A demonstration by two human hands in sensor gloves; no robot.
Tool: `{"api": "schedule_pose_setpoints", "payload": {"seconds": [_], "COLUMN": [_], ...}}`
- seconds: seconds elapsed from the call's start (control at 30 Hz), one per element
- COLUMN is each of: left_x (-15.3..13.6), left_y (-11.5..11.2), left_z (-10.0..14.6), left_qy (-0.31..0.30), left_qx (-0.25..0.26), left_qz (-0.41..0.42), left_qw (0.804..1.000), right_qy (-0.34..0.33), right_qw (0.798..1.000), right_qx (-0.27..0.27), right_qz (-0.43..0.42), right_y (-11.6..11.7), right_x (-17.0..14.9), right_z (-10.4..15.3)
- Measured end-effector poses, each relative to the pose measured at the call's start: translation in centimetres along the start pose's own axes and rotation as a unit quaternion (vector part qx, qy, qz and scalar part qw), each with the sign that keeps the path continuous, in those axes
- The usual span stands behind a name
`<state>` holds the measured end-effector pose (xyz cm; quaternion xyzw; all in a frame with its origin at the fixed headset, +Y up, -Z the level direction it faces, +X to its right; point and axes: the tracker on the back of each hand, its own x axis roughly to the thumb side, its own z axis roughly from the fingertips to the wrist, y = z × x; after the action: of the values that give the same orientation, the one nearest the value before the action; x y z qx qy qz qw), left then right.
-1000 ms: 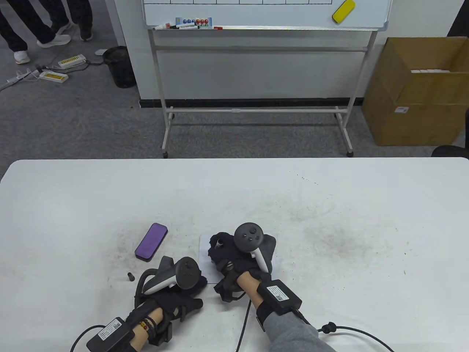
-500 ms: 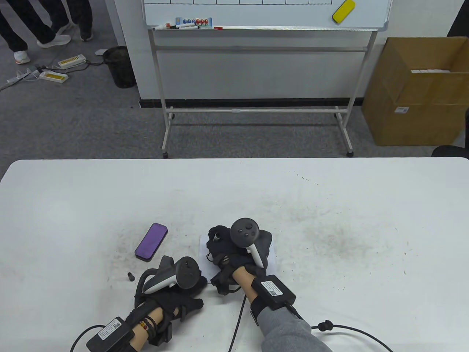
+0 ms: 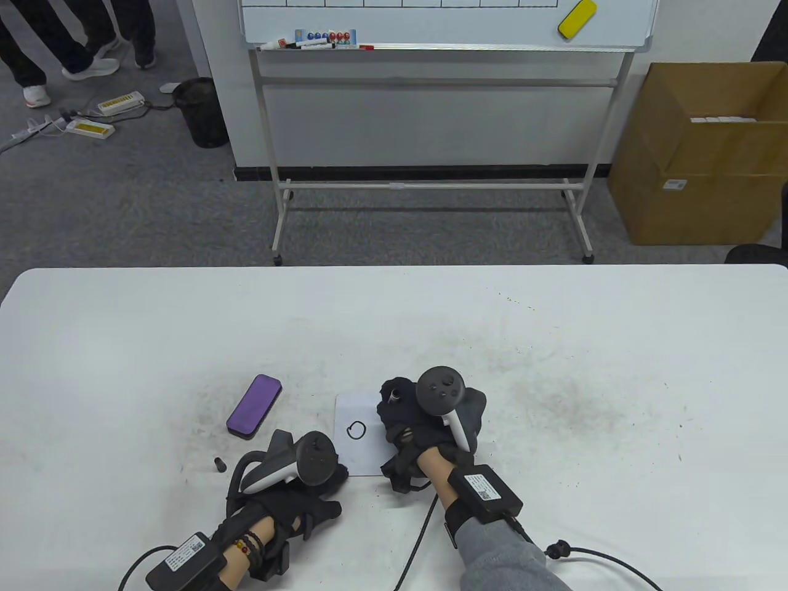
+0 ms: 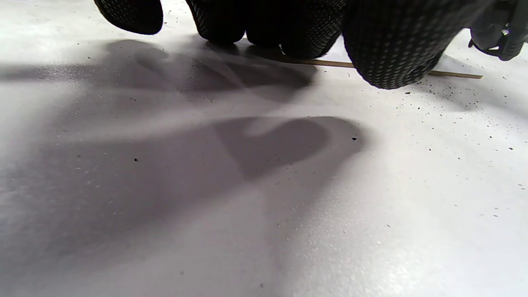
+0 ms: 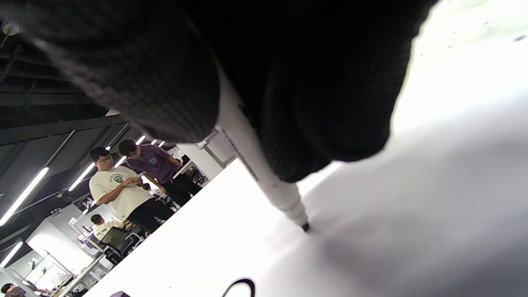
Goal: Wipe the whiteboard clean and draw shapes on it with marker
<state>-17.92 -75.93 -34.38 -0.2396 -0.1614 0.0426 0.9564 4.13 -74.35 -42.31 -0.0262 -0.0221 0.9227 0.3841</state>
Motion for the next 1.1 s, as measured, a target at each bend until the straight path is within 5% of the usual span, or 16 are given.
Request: {"api": "schedule_pose_setpoints", "payload": {"seconds": [0.33, 1.1], "left_x": [0.1, 0.1], "left_y": [0.0, 0.0], "left_z": [0.0, 0.0], "left_qy": [0.001, 0.001], "left_qx": [0.001, 0.001], "left_qz": [-0.002, -0.005], "left_qw": [1.0, 1.0], "right_qy": [-0.009, 0.033], "right_qw": [0.999, 0.999], "right_qx": [0.045, 0.019], "right_qz": [-0.005, -0.01], "right_y": [0.8, -1.6], "right_x": [0.6, -1.9], "right_z": [0.7, 0.7]}}
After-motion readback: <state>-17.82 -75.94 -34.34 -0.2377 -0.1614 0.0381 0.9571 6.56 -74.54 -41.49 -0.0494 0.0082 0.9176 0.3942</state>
